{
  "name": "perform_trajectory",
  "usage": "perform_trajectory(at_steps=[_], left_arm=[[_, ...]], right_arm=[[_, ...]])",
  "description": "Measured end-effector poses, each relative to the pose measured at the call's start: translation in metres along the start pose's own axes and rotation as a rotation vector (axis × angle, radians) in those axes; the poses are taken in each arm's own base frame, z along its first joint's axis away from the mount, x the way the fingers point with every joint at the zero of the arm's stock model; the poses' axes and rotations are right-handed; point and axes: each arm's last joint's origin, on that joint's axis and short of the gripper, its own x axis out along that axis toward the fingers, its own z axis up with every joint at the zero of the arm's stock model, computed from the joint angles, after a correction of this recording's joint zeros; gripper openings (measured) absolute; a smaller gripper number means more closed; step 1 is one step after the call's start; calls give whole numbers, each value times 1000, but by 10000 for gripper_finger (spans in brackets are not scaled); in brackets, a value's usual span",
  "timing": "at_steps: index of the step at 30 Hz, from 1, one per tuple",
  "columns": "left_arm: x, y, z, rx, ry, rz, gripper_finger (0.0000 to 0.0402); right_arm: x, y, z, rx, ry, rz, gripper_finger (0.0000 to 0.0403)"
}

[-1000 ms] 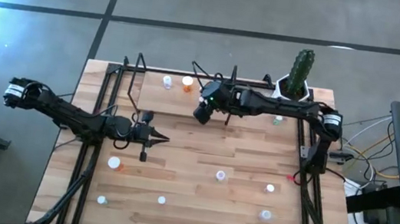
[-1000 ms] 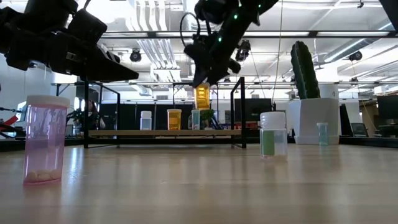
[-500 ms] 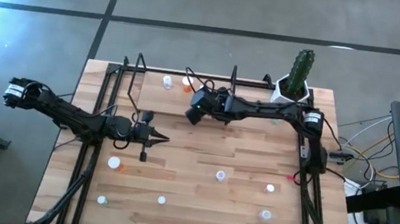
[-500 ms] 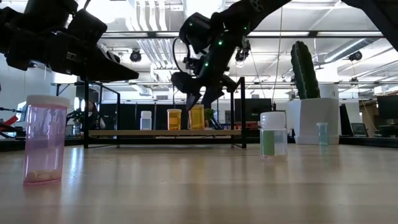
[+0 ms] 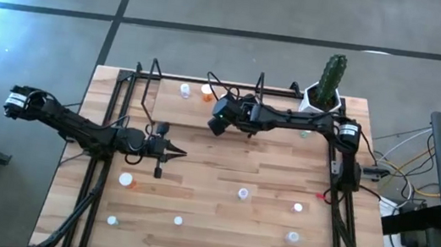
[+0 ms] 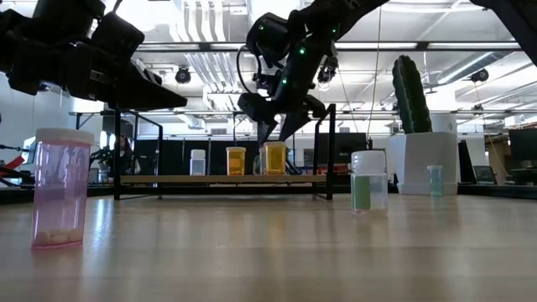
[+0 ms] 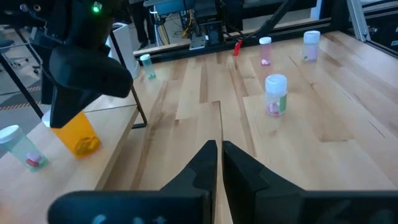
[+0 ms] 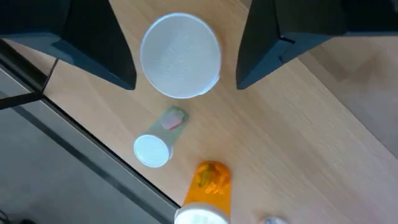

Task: Pick and place medicine bottles onto shelf by color
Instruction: Put the bottom orange pill bottle on the shelf

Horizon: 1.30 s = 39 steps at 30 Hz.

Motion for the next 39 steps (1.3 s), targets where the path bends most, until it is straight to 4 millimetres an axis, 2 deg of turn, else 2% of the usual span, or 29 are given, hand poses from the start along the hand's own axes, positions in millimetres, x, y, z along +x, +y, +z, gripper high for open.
perform_trajectory(at_steps=[6, 9, 14, 18, 21, 26, 33, 39], left_arm=[[0, 0, 0, 0, 0, 0, 6], [0, 0, 0, 0, 0, 0, 6], [0, 0, 0, 0, 1, -1, 6], [0, 0, 0, 0, 1, 0, 6], [0, 0, 0, 0, 0, 0, 6], [0, 0, 0, 0, -2, 0, 6], [0, 0, 0, 0, -1, 0, 6], [0, 0, 0, 0, 2, -1, 6]], right_arm=[[-1, -3, 3, -60, -12, -1, 295], [-14, -6, 13, -86, -19, -12, 290], [-45, -11, 28, -144, -10, -45, 241], [-51, 4, 15, -249, 68, 58, 169], [-42, 16, 0, -288, 151, 188, 108], [-13, 25, -14, -333, 190, 136, 21], [18, 38, -21, -355, 201, 57, 13], [26, 40, -17, -335, 161, -46, 13]])
